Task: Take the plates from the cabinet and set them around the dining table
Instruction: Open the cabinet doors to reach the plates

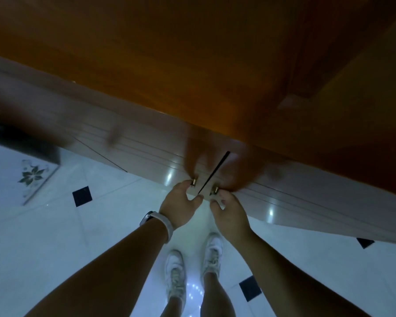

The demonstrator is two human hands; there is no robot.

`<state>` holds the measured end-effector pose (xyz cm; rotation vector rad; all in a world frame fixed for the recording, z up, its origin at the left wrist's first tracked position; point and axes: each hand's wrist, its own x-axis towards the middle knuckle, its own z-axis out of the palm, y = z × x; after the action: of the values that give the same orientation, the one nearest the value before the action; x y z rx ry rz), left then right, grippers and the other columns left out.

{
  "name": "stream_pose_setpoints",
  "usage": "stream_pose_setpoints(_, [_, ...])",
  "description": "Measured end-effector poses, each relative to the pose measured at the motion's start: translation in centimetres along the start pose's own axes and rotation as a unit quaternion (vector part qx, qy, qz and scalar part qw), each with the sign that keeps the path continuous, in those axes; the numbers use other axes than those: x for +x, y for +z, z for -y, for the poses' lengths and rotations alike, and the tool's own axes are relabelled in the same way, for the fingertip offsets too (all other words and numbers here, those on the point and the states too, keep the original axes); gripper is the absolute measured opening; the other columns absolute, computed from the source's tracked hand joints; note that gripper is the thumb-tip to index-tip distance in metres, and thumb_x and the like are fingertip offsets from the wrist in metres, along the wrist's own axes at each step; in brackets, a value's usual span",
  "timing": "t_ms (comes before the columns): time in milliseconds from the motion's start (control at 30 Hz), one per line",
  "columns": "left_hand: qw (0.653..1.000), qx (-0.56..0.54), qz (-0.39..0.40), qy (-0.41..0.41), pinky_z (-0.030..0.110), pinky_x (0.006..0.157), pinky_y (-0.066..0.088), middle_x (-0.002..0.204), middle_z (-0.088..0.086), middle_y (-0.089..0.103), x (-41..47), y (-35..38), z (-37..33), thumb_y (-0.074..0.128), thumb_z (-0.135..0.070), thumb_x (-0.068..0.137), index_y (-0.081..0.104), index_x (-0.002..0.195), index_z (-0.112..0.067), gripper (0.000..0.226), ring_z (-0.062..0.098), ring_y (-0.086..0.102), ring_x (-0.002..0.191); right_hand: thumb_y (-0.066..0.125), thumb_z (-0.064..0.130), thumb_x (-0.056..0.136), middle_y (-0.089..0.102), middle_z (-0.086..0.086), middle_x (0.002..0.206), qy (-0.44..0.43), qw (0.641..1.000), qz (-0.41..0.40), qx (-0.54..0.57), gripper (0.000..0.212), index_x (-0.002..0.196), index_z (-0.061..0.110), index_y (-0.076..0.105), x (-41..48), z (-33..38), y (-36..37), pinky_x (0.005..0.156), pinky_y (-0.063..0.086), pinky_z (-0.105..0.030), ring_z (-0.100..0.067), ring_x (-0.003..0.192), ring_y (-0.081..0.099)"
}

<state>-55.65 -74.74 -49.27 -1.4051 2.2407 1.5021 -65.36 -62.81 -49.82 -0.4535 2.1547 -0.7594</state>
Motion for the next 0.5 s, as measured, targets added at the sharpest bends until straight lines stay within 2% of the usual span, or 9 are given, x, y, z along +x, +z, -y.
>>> stream_pose_setpoints(67, [1.000, -0.008, -0.004, -0.006, 0.023, 0.096, 0.037, 0.139, 0.001, 0.054, 0.2, 0.6, 0.4, 0.064, -0.036, 0.090, 0.049, 0.139, -0.019, 0.054, 0.019, 0.050, 0.127, 0.052, 0.041, 0.090, 0.060, 0.002, 0.129, 0.005, 1.000, 0.004, 0.008, 0.044, 0.129, 0.021, 0.057, 0.5, -0.2, 0.4, 0.100, 0.044, -0.034, -0.015, 0.117, 0.054])
stream_pose_setpoints(133, [1.000, -0.017, -0.013, -0.014, 0.023, 0.098, 0.034, 0.140, 0.002, 0.052, 0.3, 1.0, 0.6, 0.064, -0.035, 0.090, 0.046, 0.140, -0.016, 0.056, 0.020, 0.047, 0.130, 0.046, 0.054, 0.081, 0.064, 0.001, 0.121, 0.012, 1.000, -0.001, 0.024, 0.056, 0.124, 0.021, 0.060, 0.7, -0.4, 0.8, 0.097, 0.046, -0.034, -0.015, 0.111, 0.057])
stream_pose_setpoints(233, [0.999, -0.041, -0.016, -0.011, 0.024, 0.093, 0.036, 0.129, 0.000, 0.057, 0.6, 1.5, 0.7, 0.063, -0.032, 0.091, 0.051, 0.130, -0.018, 0.044, 0.021, 0.051, 0.124, 0.040, 0.061, 0.072, 0.068, 0.005, 0.113, 0.012, 0.998, -0.014, 0.052, 0.062, 0.116, 0.024, 0.064, 1.3, -1.0, 1.4, 0.096, 0.047, -0.036, -0.014, 0.107, 0.059])
stream_pose_setpoints(333, [0.998, -0.059, -0.033, 0.007, 0.026, 0.085, 0.039, 0.111, -0.007, 0.063, 1.3, 1.9, 1.1, 0.062, -0.029, 0.091, 0.054, 0.108, -0.024, 0.020, 0.017, 0.056, 0.112, 0.045, 0.052, 0.079, 0.069, 0.007, 0.106, -0.006, 0.997, -0.024, 0.069, 0.045, 0.109, 0.025, 0.064, 1.8, -1.6, 1.9, 0.092, 0.049, -0.034, -0.013, 0.102, 0.061])
stream_pose_setpoints(433, [0.996, -0.054, -0.071, 0.017, 0.031, 0.085, 0.046, 0.107, -0.003, 0.066, 1.9, 2.5, 1.7, 0.057, -0.031, 0.093, 0.055, 0.102, -0.026, 0.010, 0.019, 0.060, 0.104, 0.049, 0.032, 0.091, 0.069, 0.004, 0.093, -0.035, 0.995, -0.049, 0.074, 0.017, 0.100, 0.024, 0.060, 1.8, -2.1, 2.6, 0.078, 0.049, -0.030, -0.016, 0.088, 0.062])
stream_pose_setpoints(500, [0.994, -0.054, -0.090, 0.025, 0.031, 0.081, 0.046, 0.103, -0.001, 0.066, 1.8, 2.8, 1.8, 0.055, -0.032, 0.094, 0.053, 0.098, -0.029, 0.005, 0.021, 0.061, 0.097, 0.048, 0.029, 0.093, 0.065, -0.001, 0.081, -0.051, 0.993, -0.077, 0.069, 0.009, 0.090, 0.023, 0.055, 1.6, -2.0, 3.1, 0.068, 0.047, -0.032, -0.019, 0.074, 0.060])
